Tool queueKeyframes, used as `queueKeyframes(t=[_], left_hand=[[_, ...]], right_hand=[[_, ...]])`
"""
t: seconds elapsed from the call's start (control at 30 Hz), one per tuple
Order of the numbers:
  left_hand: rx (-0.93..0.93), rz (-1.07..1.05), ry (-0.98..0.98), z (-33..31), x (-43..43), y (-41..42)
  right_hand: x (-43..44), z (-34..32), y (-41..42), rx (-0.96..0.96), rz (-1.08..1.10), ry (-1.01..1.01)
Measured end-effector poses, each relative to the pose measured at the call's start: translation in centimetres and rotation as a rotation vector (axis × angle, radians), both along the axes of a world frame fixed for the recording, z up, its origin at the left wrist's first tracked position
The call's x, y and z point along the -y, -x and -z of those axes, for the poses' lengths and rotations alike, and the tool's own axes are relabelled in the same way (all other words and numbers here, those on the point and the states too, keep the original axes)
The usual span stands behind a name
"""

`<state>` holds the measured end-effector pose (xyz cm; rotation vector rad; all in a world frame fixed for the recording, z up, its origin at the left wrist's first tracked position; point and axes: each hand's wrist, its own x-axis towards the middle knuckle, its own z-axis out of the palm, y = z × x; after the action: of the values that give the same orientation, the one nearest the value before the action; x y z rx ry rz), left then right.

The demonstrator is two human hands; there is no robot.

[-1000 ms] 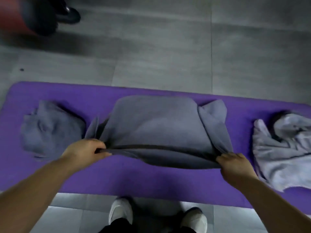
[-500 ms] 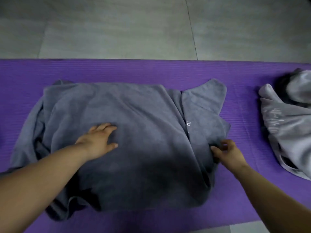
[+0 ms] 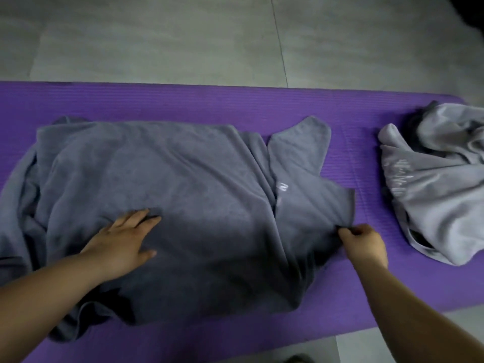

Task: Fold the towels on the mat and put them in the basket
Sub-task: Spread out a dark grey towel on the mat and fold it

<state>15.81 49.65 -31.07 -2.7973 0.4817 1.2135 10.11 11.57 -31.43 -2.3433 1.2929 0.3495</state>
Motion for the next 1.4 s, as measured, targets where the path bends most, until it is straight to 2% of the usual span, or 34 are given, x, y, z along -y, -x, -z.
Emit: queueKeyframes(t=[0.13,0.23,0.27,0.33,0.37,0.43,0.5,0.6,0.77,0.87,0.97,1.03,1.1,1.17,1.2,1.27,1.4], left_hand=[[0.052,0.037,-0.050,-0.1,-0.8,0.3],[0.236,0.083,0.055,0.3,-0.6,-0.1],[0.309,0.036,0.121,0.3,-0.4,-0.6],[0.260,-0.080,0.125,0.0,1.0,-1.8],[0.268,-0.062,0.141,0.5,1.5,-2.8],[0.278,-0.029,0.128,1.0,2.8,-5.7],[0.249,-0.126,0.184,1.8,4.0,-8.8],[0.224,-0.427,0.265,2.6,5.5,-11.8],[0.312,-0.414,0.051,4.1,6.5,-11.5],[0.370,-0.577,0.060,4.3,7.2,-11.4],[0.382,-0.611,0.063,4.9,7.1,-11.5],[0.461,-0.665,0.133,4.5,6.8,-11.9],[0.601,-0.732,0.197,3.6,6.6,-12.9],[0.752,-0.765,0.231,2.8,5.7,-14.5],[0.787,-0.761,0.229,2.6,5.0,-15.2],[0.769,-0.673,0.194,2.8,3.2,-16.1],[0.627,-0.237,0.123,2.7,2.3,-12.5]], right_hand=[[4.0,-2.2,7.7,-0.091,0.201,0.033],[4.1,-2.4,9.5,-0.031,0.271,0.110],[4.0,-2.1,8.7,0.002,0.253,0.199],[3.8,-1.8,5.4,0.072,0.119,0.342],[3.8,-1.5,3.2,0.117,-0.002,0.362],[3.6,-0.7,-1.7,0.172,-0.234,0.315],[3.3,0.1,-6.6,0.153,-0.359,0.233],[3.3,1.6,-12.6,0.049,-0.386,0.122],[4.3,3.0,-16.2,-0.132,-0.348,0.108],[5.0,2.9,-16.5,-0.070,-0.362,0.131],[5.5,2.7,-16.7,-0.063,-0.416,0.163],[5.6,1.8,-17.2,0.045,-0.356,0.207],[5.9,0.6,-18.0,0.247,-0.276,0.252],[6.0,-0.3,-18.8,0.413,-0.288,0.231],[6.0,-0.4,-19.2,0.445,-0.329,0.189],[5.9,-0.1,-19.1,0.389,-0.422,0.070],[5.5,1.7,-15.1,0.115,-0.516,0.061]])
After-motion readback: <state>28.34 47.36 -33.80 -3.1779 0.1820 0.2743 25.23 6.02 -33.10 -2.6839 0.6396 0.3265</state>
